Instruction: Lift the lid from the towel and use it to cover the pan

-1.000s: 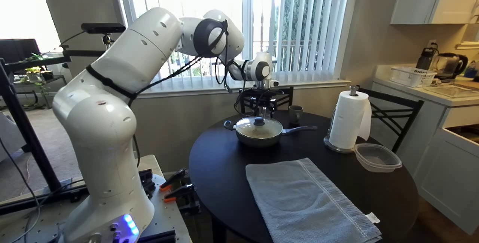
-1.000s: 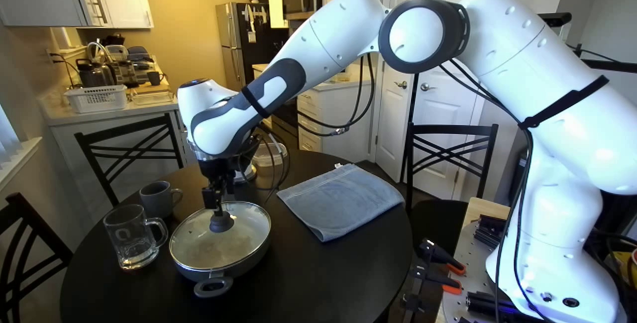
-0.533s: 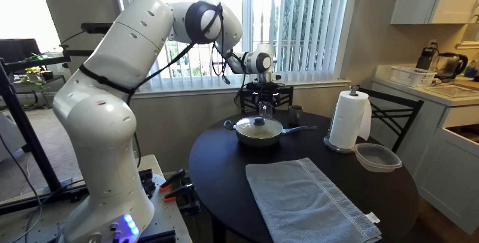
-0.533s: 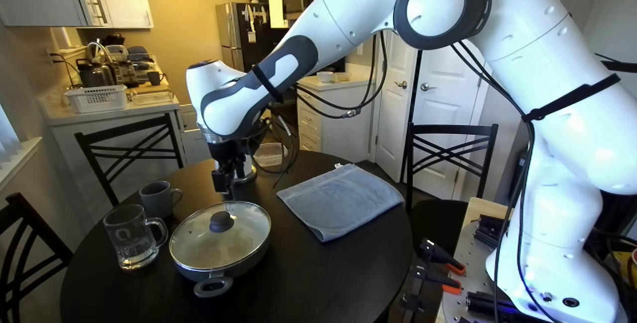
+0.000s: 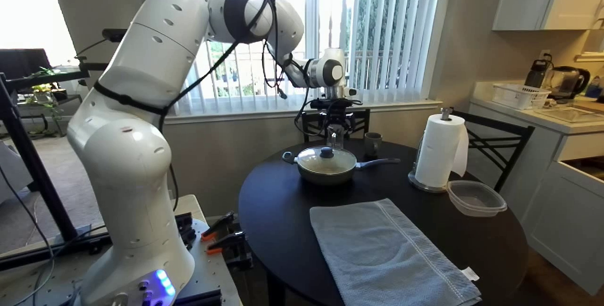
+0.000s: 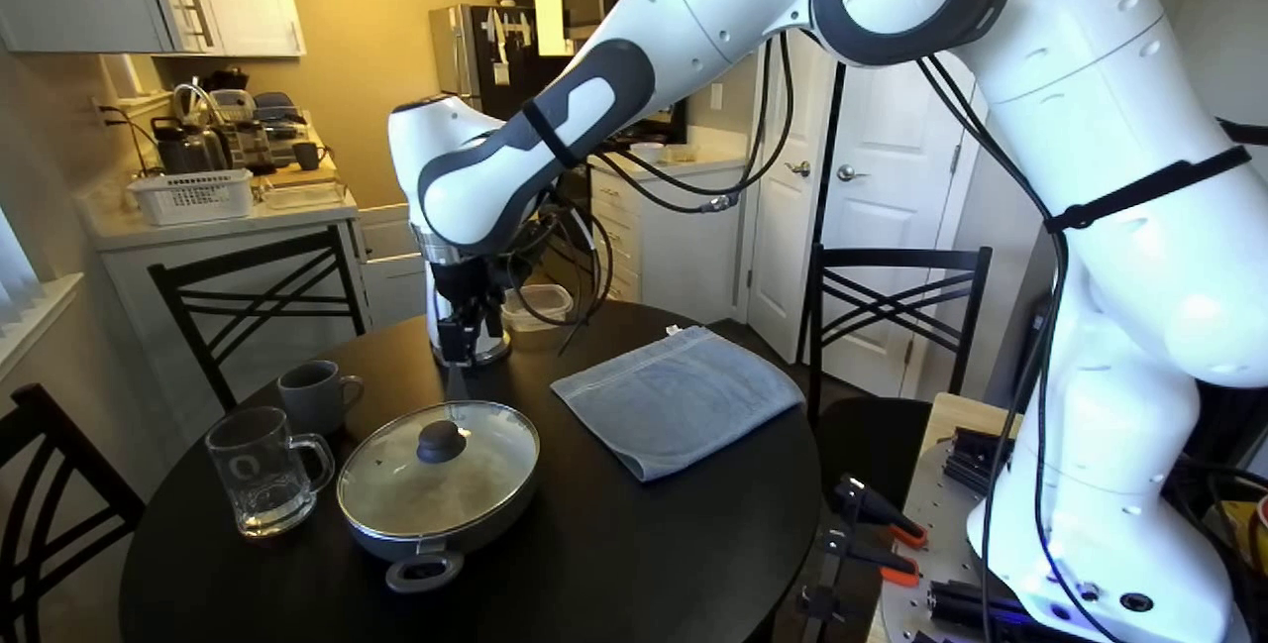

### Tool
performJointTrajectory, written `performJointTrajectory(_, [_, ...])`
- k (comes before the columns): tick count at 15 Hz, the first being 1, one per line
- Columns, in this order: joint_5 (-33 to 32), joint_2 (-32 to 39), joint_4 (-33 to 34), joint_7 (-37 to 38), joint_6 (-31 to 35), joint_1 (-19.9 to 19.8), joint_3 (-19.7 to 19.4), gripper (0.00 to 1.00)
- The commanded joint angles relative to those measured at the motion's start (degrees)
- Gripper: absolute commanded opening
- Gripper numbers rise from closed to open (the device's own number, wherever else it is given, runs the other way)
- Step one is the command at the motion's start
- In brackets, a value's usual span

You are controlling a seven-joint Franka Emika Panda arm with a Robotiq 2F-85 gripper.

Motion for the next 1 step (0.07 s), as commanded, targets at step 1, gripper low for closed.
performJointTrajectory(1, [-0.7, 0.1, 0.2, 0.5, -0.3, -0.8, 1.0, 1.0])
